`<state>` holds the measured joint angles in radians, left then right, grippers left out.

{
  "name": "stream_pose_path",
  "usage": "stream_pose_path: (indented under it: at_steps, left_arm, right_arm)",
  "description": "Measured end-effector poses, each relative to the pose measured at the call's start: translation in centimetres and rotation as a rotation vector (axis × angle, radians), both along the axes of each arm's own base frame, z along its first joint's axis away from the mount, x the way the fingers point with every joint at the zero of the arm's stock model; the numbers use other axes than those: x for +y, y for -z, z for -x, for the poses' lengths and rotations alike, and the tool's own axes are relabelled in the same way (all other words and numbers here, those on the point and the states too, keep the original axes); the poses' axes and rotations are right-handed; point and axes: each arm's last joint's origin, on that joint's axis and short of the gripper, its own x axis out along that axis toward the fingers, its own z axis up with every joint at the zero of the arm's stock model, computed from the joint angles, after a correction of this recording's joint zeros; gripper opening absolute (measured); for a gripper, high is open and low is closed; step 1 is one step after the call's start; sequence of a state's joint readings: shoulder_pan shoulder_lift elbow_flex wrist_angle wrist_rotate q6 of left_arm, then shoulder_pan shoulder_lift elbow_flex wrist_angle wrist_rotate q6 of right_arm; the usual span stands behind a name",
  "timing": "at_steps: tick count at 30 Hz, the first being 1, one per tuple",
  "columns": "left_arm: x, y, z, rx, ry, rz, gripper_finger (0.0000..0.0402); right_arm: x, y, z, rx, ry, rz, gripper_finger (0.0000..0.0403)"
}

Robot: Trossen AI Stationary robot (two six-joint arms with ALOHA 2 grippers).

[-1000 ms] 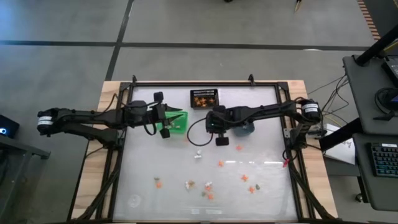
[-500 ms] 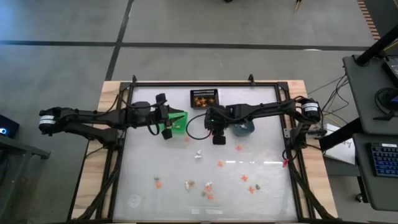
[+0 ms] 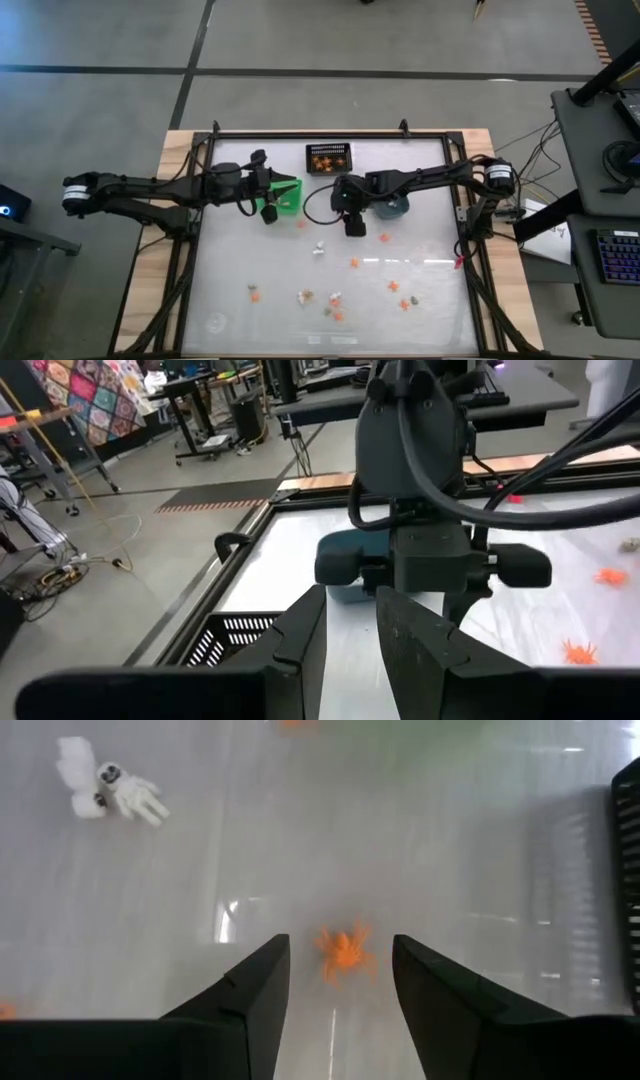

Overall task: Sort Halloween decoration
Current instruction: Put the orange spider toy into the black bin

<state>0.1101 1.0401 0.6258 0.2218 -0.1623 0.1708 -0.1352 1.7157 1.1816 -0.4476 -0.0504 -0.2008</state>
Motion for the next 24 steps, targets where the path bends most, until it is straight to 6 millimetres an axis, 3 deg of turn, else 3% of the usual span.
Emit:
stream_pose_path:
  at_steps: [8, 16, 24]
  left_arm:
    - [0.0, 0.0, 0.0, 0.004, 0.005, -0.027, 0.0075]
    - [0.0, 0.1, 0.0, 0.018, 0.006, -0.031, 0.0075]
    - [0.0, 0.2, 0.0, 0.033, 0.006, -0.032, 0.0075]
  right_arm:
    - [-0.4, 1.4, -0.3, 0.0, 0.136, -0.052, 0.0179]
    - [-0.1, 2.8, -0.7, 0.045, 0.06, 0.022, 0.0232]
    - [-0.1, 3.1, -0.8, 0.045, 0.001, 0.061, 0.0233]
